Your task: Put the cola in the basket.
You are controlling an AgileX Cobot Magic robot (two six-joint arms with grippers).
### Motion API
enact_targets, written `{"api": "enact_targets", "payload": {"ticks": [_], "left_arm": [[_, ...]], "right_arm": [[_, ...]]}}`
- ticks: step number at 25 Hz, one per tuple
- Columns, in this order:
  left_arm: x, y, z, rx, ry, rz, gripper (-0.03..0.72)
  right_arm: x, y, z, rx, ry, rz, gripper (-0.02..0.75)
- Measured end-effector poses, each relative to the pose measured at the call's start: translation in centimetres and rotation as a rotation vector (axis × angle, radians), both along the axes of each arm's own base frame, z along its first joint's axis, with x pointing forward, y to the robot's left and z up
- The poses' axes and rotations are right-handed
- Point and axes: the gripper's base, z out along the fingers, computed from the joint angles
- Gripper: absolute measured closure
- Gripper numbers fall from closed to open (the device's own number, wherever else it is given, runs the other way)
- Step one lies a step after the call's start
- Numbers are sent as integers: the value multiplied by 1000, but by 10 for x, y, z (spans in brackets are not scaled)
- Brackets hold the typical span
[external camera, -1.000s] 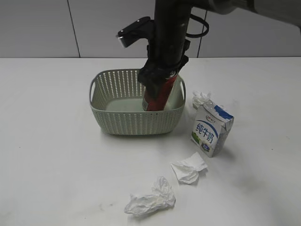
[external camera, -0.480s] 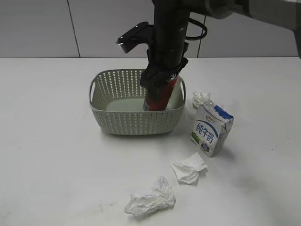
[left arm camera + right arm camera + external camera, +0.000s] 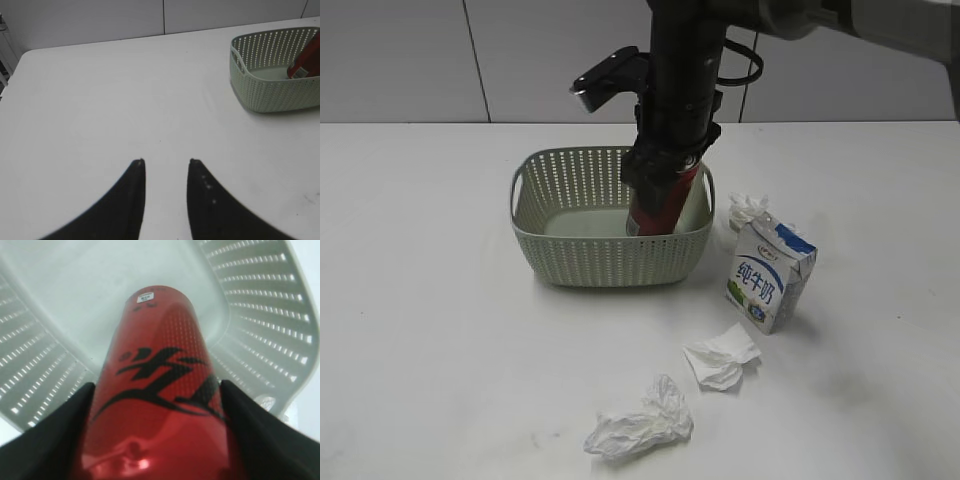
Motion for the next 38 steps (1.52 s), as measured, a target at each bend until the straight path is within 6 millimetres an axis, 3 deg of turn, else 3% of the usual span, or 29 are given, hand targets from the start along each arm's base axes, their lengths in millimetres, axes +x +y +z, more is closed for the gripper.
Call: {"api": "enact_targets", "payload": {"ticks": [6,13,18,22,28,31,34,38], "left_arm": [[0,0,0,0,0,0,456],[0,0,0,0,0,0,456],[0,0,0,0,0,0,456],[0,0,0,0,0,0,456],[0,0,0,0,0,0,456],[0,0,0,0,0,0,456],[0,0,0,0,0,0,456],[0,0,0,0,0,0,456]], "right_arm": [[-1,1,0,10,7,-1,206],[-2,4,2,43,20,-8,102],[0,5,8,59,6,-13,92],[3,7,26,107,-35,-31,91],[6,1,78,245,-163,-104,92],[11,-14,97,286,-198,-187,96],[18,-43,113,288,-206,-307,109],[35,-104,132,302,-212,-495,128]]}}
